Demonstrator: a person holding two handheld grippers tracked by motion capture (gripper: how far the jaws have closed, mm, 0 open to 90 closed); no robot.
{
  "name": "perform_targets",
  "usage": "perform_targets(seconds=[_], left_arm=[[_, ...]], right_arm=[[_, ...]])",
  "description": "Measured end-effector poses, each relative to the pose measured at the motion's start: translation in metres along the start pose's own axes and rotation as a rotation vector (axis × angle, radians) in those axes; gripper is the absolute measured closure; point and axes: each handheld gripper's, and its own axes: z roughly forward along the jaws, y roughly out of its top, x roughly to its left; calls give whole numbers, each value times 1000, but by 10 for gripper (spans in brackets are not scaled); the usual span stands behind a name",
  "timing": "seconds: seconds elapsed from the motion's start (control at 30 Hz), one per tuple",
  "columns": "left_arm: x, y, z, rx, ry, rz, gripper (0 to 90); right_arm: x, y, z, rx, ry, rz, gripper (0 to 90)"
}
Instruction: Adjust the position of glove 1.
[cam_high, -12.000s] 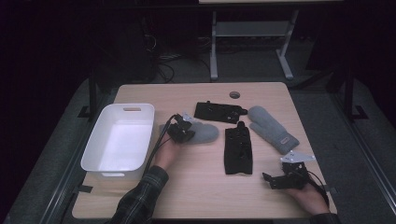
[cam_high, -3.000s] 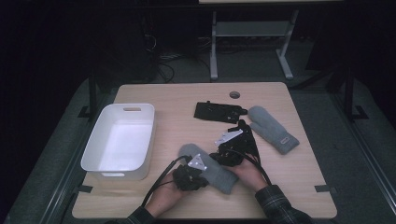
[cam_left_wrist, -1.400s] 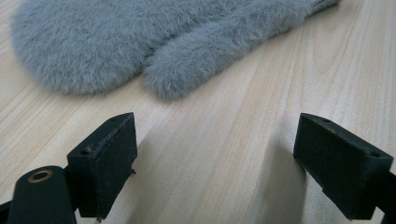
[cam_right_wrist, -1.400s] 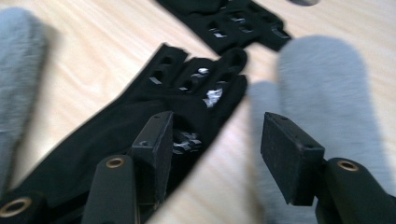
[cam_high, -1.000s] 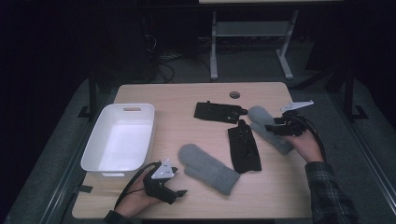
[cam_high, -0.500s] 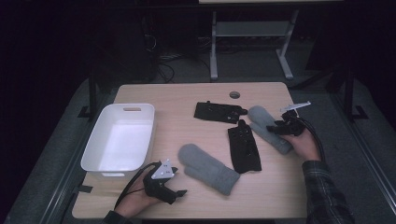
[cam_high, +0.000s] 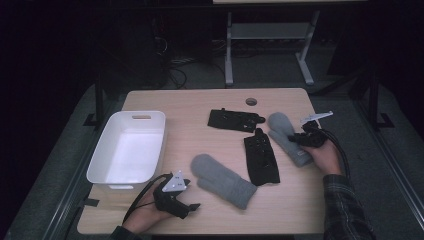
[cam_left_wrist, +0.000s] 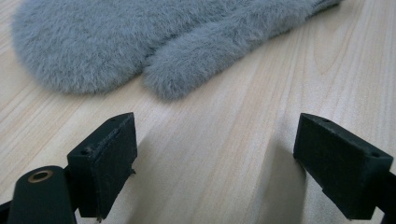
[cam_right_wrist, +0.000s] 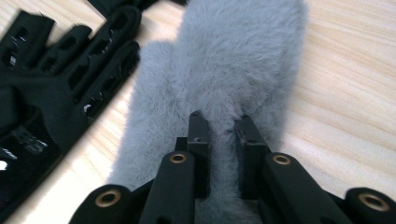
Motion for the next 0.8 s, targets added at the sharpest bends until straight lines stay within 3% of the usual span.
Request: perform_targets(seconds=[0.2, 0.53, 0.8], left_arm=[[0, 0, 0, 1, 0, 0, 125], [0, 0, 0, 0, 0, -2, 126], [-1, 0, 0, -5, -1, -9, 125]], right_arm=[[1, 3, -12, -23, -10, -12, 829], [2, 5, -42, -79, 13, 22, 843], [16, 13, -68, -121, 27, 12, 843]])
